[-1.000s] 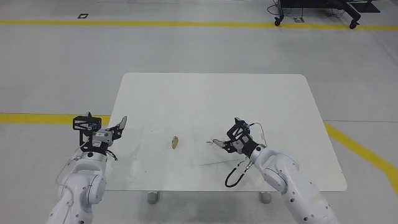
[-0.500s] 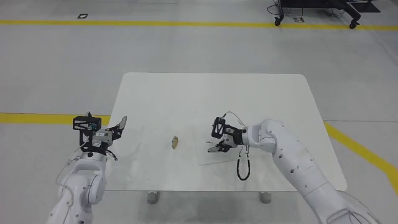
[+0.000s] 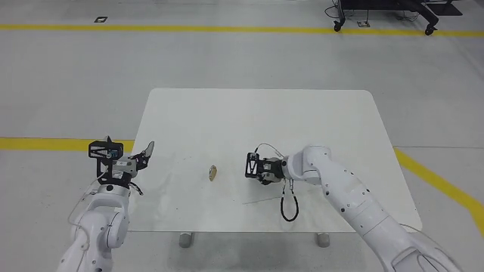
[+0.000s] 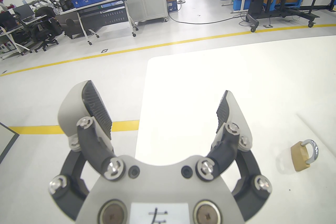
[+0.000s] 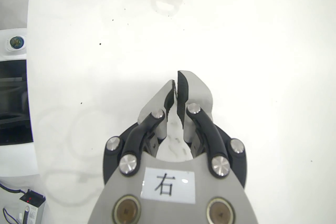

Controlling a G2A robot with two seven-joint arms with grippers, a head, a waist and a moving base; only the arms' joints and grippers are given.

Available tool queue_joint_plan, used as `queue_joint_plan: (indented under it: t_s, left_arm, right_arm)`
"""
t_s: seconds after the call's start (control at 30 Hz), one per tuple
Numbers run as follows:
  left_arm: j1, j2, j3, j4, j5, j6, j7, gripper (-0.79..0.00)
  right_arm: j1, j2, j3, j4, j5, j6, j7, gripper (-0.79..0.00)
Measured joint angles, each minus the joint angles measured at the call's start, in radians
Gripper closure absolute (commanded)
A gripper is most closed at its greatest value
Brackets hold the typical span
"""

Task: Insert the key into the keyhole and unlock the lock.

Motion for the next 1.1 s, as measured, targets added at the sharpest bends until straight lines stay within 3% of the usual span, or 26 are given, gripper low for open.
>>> queue_joint_plan:
  t_s: [0.43, 0.9, 1.1]
  left_arm:
    - [0.000, 0.000, 0.000, 0.000, 0.000, 0.000, 0.000, -0.785]
    - [0.000, 0.000, 0.000, 0.000, 0.000, 0.000, 0.000, -0.785]
    - [0.000, 0.000, 0.000, 0.000, 0.000, 0.000, 0.000, -0.785]
  right_arm:
    - [-0.065, 0.035, 0.138, -0.052, 0.013, 0.102, -0.196, 0.000]
    - [-0.067, 0.035, 0.140, -0.051, 0.016, 0.102, -0.199, 0.000]
    - [-0.080, 0.035, 0.144, -0.007, 0.005, 0.136, -0.317, 0.000]
